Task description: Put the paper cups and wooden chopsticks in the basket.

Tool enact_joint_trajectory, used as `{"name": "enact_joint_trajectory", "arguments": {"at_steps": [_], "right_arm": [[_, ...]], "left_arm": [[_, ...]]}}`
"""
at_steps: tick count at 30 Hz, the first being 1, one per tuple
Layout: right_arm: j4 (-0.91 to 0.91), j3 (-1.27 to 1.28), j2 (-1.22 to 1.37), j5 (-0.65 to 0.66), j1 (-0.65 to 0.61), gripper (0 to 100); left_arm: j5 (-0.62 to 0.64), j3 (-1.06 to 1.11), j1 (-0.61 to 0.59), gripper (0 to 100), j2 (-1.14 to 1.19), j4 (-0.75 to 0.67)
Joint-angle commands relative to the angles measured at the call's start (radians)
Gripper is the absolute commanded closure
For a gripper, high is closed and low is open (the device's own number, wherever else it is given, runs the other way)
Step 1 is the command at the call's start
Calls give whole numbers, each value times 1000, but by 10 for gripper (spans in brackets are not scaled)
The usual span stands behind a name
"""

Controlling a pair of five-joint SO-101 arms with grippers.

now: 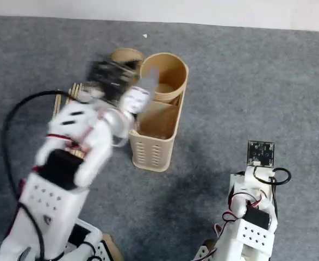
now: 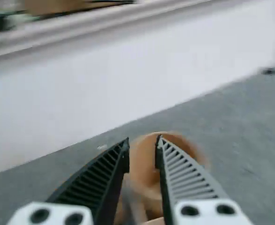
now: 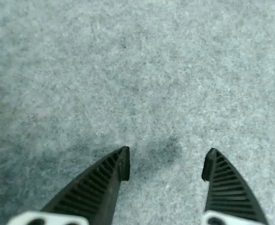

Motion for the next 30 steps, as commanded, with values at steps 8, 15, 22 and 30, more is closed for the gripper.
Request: {"name": "enact_joint_trajectory", "arguments": {"at_steps": [8,15,22,30], "right_arm": [[-18,31,-15,8,-16,738],[-18,31,-15,8,-16,738],[-18,31,-15,8,-16,738],[-18,31,-15,8,-16,738]], "left_arm": [[2,-128,-667,870,311,439],[-117,-278,-825,871,734,477],[-324,-458,-760,829,1063,605],[-325,-611,-742,797,1270,598]]}}
